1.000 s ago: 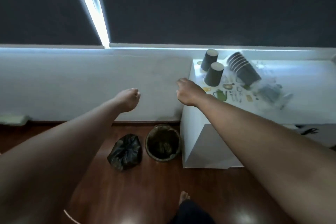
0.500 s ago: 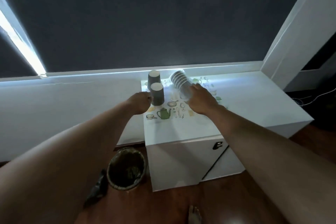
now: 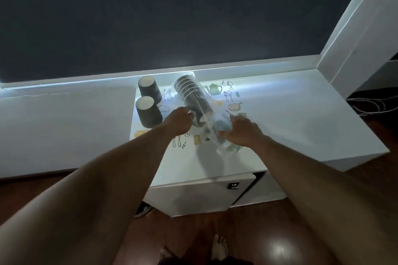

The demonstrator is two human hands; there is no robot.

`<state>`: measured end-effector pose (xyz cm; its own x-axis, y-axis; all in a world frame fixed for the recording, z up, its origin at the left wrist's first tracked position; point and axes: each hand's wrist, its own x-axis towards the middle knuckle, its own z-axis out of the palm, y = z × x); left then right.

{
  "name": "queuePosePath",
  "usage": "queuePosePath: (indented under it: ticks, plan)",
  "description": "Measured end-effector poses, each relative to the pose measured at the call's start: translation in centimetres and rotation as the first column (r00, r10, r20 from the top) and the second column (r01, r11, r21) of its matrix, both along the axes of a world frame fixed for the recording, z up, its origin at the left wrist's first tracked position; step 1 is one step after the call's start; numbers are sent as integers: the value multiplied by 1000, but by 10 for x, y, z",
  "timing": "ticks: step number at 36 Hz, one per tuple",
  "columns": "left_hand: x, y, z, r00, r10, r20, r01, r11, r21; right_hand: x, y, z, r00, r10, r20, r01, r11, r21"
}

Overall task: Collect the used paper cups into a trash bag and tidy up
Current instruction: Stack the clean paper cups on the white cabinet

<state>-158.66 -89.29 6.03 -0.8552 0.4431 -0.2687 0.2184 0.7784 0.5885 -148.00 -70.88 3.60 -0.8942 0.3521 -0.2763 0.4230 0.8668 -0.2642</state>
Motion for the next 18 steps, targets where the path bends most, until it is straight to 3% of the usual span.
queuePosePath:
  ticks: [3,8,12,16,18]
  plan:
    - [-10,9,-9,995,-22,-94,22,1000,3,-1,8,-12,999,-8,-36,8,1000,7]
    - [-39,15,-15,965,53,-257,-43,998,42,-10,34,-18,964,-4,-264,50,984,169]
    - [-63,23,-14,922,139,-362,-133,990,40,-14,55,-17,930,-134,-343,172,982,83]
    - [-86,33,-20,903,197,-382,-217,976,-8,-9,60,-12,738,-370,-564,395,915,-83]
    - [-99,40,-22,909,261,-325,-281,960,-15,-3,57,-11,552,-639,-536,537,764,-358]
